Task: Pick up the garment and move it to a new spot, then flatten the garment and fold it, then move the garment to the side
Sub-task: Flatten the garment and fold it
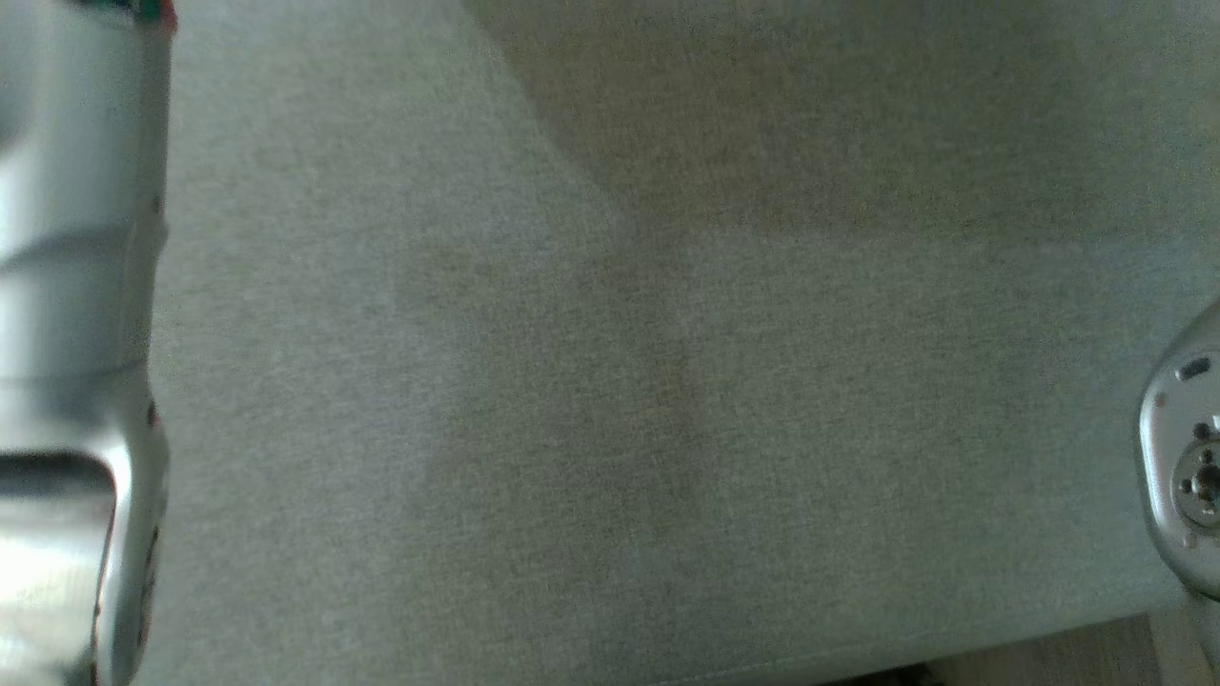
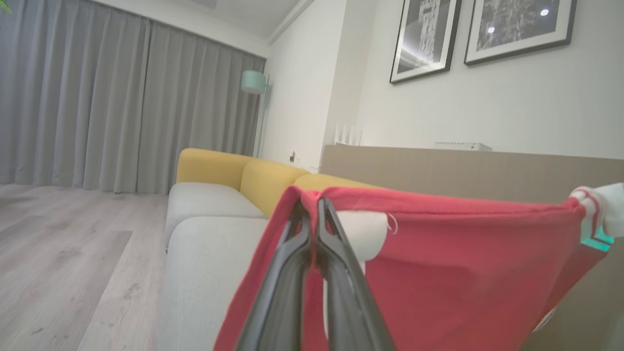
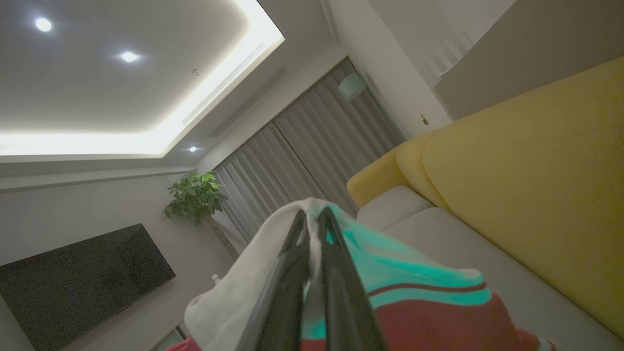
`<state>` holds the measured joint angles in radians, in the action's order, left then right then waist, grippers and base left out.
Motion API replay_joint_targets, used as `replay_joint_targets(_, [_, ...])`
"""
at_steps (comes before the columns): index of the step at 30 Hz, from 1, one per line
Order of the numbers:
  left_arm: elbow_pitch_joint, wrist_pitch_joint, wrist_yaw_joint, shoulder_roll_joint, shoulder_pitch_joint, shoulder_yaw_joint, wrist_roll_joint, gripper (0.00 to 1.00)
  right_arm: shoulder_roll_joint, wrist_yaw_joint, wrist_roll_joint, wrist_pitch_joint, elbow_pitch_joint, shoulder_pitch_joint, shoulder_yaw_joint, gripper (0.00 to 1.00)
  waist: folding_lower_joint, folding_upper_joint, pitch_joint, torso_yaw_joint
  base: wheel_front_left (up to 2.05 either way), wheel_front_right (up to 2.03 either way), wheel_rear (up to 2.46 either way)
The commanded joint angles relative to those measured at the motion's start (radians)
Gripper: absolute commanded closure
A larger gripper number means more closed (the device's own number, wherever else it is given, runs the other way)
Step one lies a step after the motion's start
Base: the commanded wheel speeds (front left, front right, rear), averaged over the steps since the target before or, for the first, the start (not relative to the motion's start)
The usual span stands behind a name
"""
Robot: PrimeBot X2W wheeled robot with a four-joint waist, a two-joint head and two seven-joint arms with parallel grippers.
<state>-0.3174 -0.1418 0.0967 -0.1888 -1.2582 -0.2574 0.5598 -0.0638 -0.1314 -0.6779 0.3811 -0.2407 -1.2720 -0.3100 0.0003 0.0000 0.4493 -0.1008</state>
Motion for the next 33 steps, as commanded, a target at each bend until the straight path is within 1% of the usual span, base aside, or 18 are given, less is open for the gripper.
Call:
replay_joint_targets(1, [-0.013,0.055,0.007,-0.027,-0.043,0.015,-0.018,1.00,0.013,0.001,-0.008,-0.029,0.005,-0.021,0.034,1.00,-0.0003,0.0000,0.046,-0.016,0.00,0.00,0.00])
replay_joint_targets(4, [-0.101,0.158,0.021,-0.016,-0.053,-0.028,-0.048,1.00,0.013,0.001,-0.007,-0.064,-0.027,0.023,0.089,1.00,-0.0003,0.0000,0.063,-0.020,0.00,0.00,0.00])
replay_joint_targets(6, [-0.137,0.199,0.028,-0.023,-0.011,-0.076,-0.064,1.00,0.013,0.001,-0.006,-0.070,-0.016,0.107,0.128,1.00,-0.0003,0.0000,0.065,-0.020,0.00,0.00,0.00])
replay_joint_targets(8, [-0.154,0.234,0.031,-0.038,0.062,-0.121,-0.066,1.00,0.013,0.001,-0.009,-0.069,0.016,0.230,0.172,1.00,-0.0003,0.0000,0.054,-0.019,0.00,0.00,0.00])
replay_joint_targets(11, [-0.148,0.251,0.033,-0.065,0.207,-0.173,-0.034,1.00,-0.005,0.001,-0.020,-0.061,0.075,0.439,0.225,1.00,-0.0003,0.0000,0.038,-0.019,0.00,0.00,0.00])
replay_joint_targets(13, [-0.125,0.257,0.033,-0.099,0.306,-0.211,-0.023,1.00,-0.025,0.001,-0.026,-0.056,0.116,0.571,0.251,1.00,-0.0003,0.0000,0.026,-0.017,0.00,0.00,0.00])
replay_joint_targets(17, [-0.058,0.275,0.031,-0.154,0.504,-0.224,0.013,1.00,-0.072,0.001,-0.048,-0.037,0.198,0.791,0.265,1.00,-0.0003,0.0000,-0.013,-0.006,0.00,0.00,0.00])
replay_joint_targets(19, [-0.020,0.286,0.018,-0.181,0.600,-0.227,0.015,1.00,-0.099,0.001,-0.055,-0.020,0.236,0.882,0.261,1.00,-0.0003,0.0000,-0.044,0.000,0.00,0.00,0.00])
replay_joint_targets(21, [0.020,0.295,-0.005,-0.203,0.697,-0.235,0.010,1.00,-0.126,0.001,-0.057,0.008,0.271,0.972,0.254,1.00,-0.0003,0.0000,-0.082,0.005,0.00,0.00,0.00])
replay_joint_targets(25, [0.122,0.289,-0.048,-0.225,0.880,-0.267,0.009,1.00,-0.184,0.001,-0.024,0.080,0.333,1.141,0.231,1.00,-0.0003,0.0000,-0.151,0.016,0.00,0.00,0.00])
replay_joint_targets(28, [0.215,0.277,-0.093,-0.239,1.010,-0.293,0.004,1.00,-0.214,0.001,0.002,0.140,0.383,1.256,0.217,1.00,-0.0003,0.0000,-0.193,0.022,0.00,0.00,0.00])
replay_joint_targets(31, [0.312,0.258,-0.144,-0.250,1.140,-0.317,0.006,1.00,-0.230,0.001,0.010,0.212,0.448,1.375,0.211,1.00,-0.0003,0.0000,-0.225,0.028,0.00,0.00,0.00])
replay_joint_targets(33, [0.378,0.239,-0.171,-0.249,1.220,-0.335,0.021,1.00,-0.243,0.001,0.005,0.260,0.498,1.457,0.211,1.00,-0.0003,0.0000,-0.234,0.032,0.00,0.00,0.00])
